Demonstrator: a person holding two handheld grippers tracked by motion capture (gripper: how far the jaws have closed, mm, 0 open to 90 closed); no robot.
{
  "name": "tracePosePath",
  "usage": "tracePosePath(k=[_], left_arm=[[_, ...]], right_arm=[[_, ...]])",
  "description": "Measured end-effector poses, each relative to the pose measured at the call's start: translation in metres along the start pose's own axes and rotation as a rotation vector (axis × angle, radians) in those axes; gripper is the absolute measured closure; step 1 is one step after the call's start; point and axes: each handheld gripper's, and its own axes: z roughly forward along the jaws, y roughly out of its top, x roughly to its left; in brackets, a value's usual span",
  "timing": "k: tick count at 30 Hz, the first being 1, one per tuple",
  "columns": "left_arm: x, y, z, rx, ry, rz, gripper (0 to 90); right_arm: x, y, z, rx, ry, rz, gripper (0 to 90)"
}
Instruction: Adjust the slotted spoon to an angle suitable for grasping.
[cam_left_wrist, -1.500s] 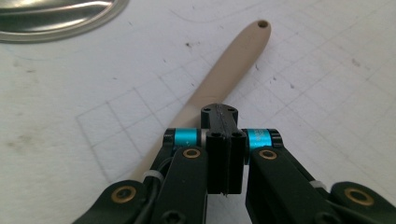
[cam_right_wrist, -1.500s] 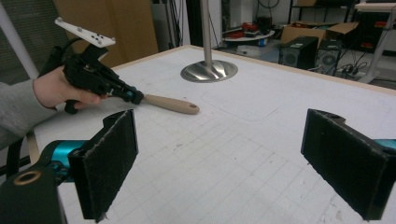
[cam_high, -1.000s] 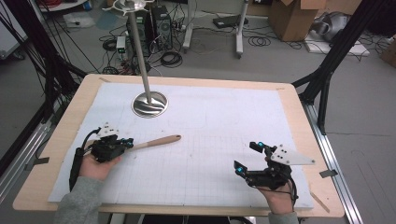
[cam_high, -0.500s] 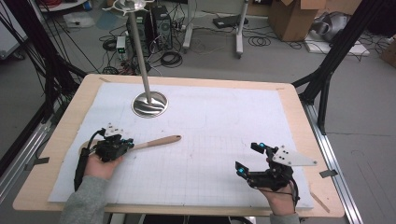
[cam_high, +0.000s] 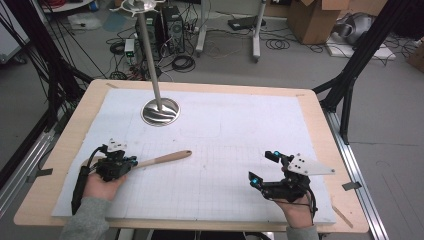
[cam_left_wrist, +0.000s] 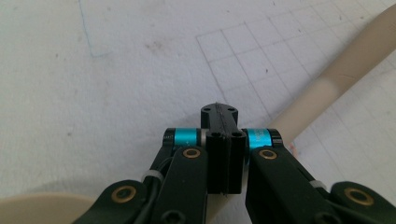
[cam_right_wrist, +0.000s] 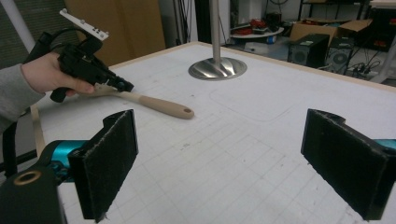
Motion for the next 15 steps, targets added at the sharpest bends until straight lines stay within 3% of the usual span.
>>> tracePosePath(k=[9, 11, 15], left_arm=[[-0.002, -0.007, -0.012, 0.020, -0.011, 0.004, 89.9], [0.000, -0.005, -0.016, -0.006, -0.044, 0.018, 89.9], [-0.005, 0.004, -0.027, -0.087, -0.151, 0.067, 89.9]], right_arm=[[0.001, 0.004, 0.007, -0.006, 0.021, 0.002, 9.8], [0.001, 0.004, 0.009, -0.006, 0.024, -0.004, 9.8], [0.001, 0.005, 0.010, -0.004, 0.023, -0.002, 9.7]])
